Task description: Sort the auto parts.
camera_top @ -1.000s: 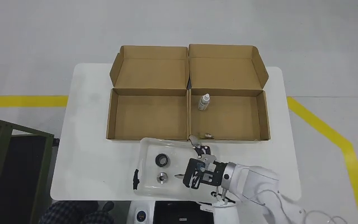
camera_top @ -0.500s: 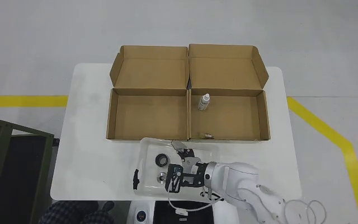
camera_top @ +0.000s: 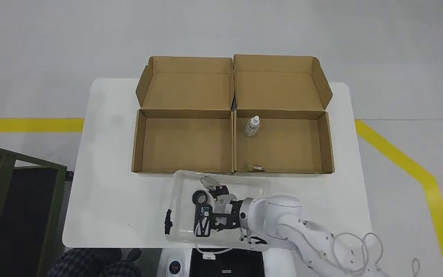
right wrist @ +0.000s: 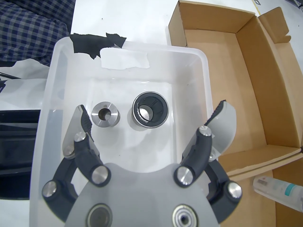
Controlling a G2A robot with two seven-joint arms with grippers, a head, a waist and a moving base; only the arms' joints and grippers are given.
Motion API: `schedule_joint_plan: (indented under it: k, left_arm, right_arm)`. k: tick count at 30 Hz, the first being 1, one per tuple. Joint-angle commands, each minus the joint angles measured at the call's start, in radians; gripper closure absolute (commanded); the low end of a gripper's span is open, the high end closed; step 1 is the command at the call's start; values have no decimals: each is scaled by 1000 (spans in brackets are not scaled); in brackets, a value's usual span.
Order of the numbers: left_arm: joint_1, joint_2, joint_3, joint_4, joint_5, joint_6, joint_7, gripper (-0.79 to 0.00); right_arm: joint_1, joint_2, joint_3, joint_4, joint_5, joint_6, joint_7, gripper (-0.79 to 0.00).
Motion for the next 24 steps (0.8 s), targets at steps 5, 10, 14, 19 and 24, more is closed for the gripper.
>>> schedule_joint_plan:
  k: [5, 10, 14, 19, 24]
  left_arm:
    - [0, 0, 0, 0, 0, 0, 0, -785]
    - [0, 0, 0, 0, 0, 0, 0, -785]
    - [0, 0, 0, 0, 0, 0, 0, -785]
    - [0, 0, 0, 0, 0, 0, 0, -785]
    - [0, 0, 0, 0, 0, 0, 0, -785]
  right_arm:
    - [31, -15, -17, 37, 29, -7, 12, -720]
    - [47, -23, -20, 56, 56, -13, 25, -591]
    - [63, -30, -21, 85, 87, -13, 35, -637]
    - [84, -40, -24, 124, 106, -8, 49, -585]
    - [103, -51, -31, 163, 121, 0, 53, -566]
